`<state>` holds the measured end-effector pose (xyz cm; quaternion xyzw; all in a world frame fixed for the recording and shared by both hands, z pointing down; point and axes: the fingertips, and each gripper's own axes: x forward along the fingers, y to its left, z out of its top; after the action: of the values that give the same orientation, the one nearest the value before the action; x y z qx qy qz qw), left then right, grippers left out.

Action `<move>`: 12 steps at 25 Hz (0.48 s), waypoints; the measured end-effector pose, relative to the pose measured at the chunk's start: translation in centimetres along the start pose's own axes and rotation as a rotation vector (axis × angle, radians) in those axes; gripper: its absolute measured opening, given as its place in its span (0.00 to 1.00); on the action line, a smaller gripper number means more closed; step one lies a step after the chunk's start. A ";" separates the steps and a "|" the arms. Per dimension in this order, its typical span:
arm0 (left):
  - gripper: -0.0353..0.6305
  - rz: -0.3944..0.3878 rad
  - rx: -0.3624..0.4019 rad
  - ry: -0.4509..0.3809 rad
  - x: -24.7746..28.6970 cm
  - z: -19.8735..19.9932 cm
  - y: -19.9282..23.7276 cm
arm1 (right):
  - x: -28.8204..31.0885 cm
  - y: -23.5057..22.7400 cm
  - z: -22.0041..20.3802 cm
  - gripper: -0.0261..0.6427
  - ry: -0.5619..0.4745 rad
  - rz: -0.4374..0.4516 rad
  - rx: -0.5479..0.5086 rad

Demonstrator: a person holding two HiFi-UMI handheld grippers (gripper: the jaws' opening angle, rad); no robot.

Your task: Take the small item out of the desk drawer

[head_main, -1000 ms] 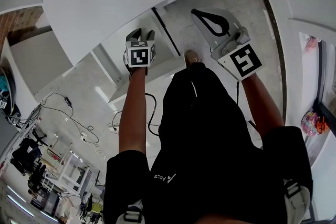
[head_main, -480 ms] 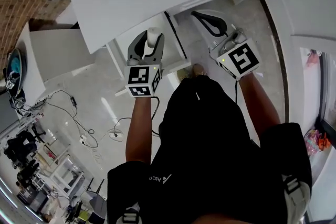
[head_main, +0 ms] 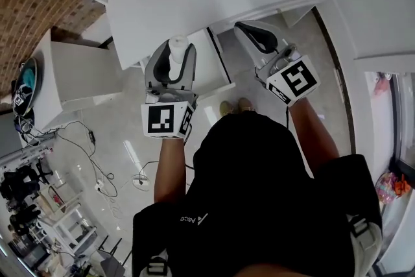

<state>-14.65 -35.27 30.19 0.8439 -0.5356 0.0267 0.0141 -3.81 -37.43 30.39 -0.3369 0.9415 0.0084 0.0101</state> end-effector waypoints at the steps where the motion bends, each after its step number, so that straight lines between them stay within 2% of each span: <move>1: 0.32 0.004 0.001 -0.030 -0.3 1.2 -0.1 | -0.1 0.2 0.5 0.04 -0.007 0.001 -0.004; 7: 0.32 0.010 0.011 -0.176 -2.0 5.7 -0.6 | -0.5 1.1 3.3 0.04 -0.068 0.001 -0.046; 12: 0.32 0.004 0.041 -0.211 -3.2 7.4 -0.9 | -0.5 1.8 5.3 0.04 -0.113 -0.010 -0.083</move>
<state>-14.96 -32.38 22.65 0.8411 -0.5351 -0.0514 -0.0598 -4.44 -35.60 25.13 -0.3407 0.9365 0.0662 0.0493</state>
